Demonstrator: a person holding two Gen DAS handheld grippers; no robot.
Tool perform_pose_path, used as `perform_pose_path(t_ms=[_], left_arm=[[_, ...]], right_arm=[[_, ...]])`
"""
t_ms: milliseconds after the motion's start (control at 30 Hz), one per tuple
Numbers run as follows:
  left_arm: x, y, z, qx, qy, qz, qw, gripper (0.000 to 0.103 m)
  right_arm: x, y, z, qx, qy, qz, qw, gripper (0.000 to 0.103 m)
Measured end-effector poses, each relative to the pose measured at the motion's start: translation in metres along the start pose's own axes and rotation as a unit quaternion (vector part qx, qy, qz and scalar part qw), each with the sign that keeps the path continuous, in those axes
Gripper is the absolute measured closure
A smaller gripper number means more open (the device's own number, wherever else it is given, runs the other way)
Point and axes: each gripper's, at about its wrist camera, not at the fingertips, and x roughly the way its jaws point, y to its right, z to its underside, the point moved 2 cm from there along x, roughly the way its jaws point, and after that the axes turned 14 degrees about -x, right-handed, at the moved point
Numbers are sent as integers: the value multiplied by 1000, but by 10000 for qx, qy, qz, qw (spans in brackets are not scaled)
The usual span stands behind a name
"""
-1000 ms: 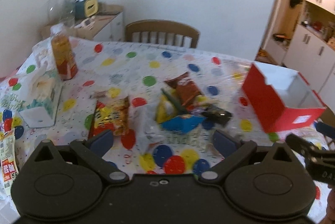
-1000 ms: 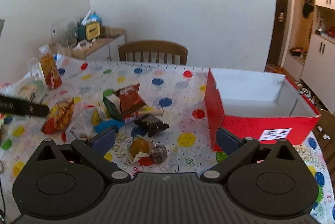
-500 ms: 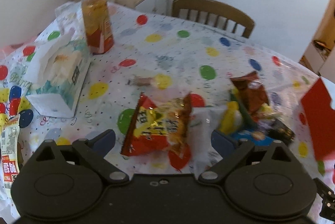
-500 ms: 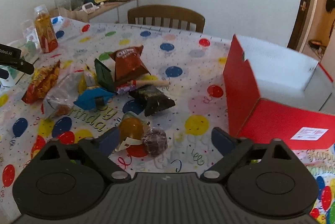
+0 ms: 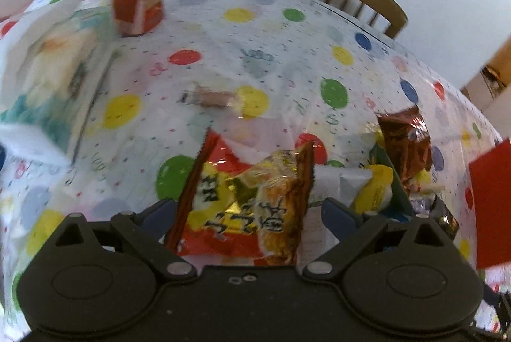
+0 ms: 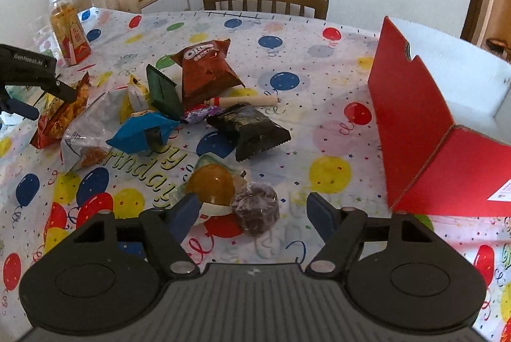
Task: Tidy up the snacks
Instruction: 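Grasp the red-and-gold chip bag with the left gripper while the right gripper grasps the brown chocolate ball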
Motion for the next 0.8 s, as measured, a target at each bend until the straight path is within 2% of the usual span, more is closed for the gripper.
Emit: perform_pose_path(t_ms=[33, 100, 300, 367, 467, 633, 800], left_arm=[[2, 2, 0, 70, -6, -43, 10000, 6], [7, 5, -1, 127, -39, -86, 9999, 6], [18, 0, -4, 8, -241, -18, 9997, 21], [18, -3, -5, -84, -258, 0, 9996, 27], [17, -9, -7, -187, -265, 63, 9995, 30], [12, -12, -6, -217, -217, 56, 9995, 35], [5, -14, -3, -24, -83, -20, 10000, 37]], right_arm=[[2, 1, 0, 60, -33, 5, 10000, 37], [5, 5, 0, 255, -71, -84, 9996, 38], [6, 15, 2, 750, -87, -349, 9965, 51], [6, 19, 2, 940, -100, -440, 9945, 58], [9, 21, 5, 1052, -148, -466, 9932, 69], [8, 21, 7, 1160, -135, -442, 9922, 70], [1, 17, 7, 1105, -85, -324, 9933, 71]])
